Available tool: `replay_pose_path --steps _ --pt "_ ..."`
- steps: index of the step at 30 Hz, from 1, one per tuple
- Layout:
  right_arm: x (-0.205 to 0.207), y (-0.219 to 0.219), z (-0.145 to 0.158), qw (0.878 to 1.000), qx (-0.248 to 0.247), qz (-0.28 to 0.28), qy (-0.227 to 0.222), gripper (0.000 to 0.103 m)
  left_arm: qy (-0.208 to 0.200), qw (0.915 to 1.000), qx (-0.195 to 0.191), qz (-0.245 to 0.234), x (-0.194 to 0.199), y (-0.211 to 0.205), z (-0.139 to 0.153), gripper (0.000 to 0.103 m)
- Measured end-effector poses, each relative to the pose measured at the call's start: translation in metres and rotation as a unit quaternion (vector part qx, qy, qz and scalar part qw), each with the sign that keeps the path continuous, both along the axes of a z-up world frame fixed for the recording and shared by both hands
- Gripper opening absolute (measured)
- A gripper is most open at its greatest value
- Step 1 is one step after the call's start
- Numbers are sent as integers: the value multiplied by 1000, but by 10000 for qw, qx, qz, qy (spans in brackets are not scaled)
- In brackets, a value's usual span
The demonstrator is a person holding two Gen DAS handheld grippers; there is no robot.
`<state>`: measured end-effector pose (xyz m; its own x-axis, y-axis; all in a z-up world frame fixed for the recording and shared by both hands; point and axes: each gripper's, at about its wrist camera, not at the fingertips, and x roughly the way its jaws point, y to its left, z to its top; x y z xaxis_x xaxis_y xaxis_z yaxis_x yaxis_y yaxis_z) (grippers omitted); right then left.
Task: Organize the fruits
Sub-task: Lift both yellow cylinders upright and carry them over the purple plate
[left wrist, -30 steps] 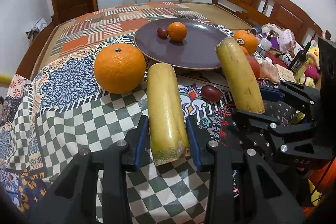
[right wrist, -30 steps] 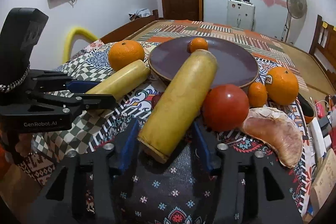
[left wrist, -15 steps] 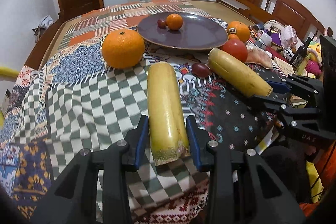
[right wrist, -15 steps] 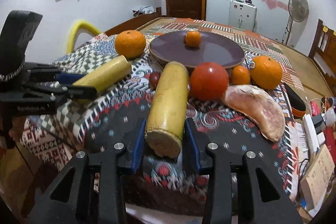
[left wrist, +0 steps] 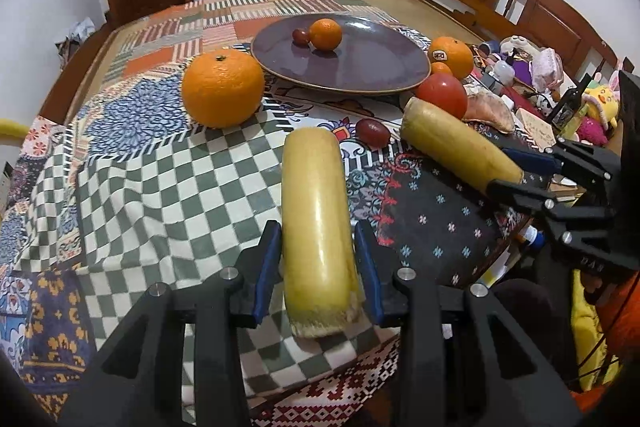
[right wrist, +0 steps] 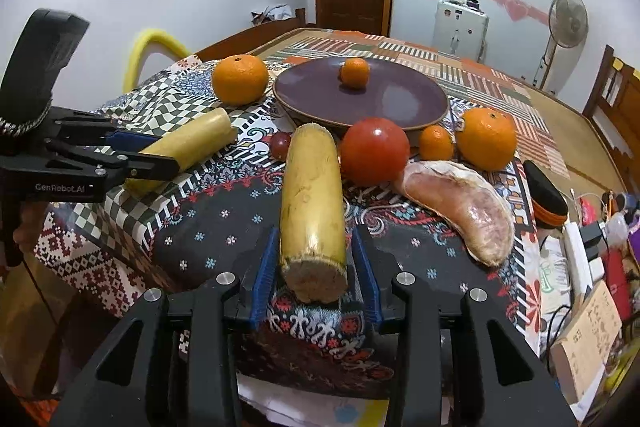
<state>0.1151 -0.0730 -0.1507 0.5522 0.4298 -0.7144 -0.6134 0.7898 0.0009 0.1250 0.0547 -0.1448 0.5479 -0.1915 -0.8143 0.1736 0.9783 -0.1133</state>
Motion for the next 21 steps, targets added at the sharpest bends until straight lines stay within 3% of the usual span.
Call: replay_pose_path --steps 21 --pt "41 32 -4 9978 -271 446 406 34 207 9996 46 -160 47 -12 -8 37"
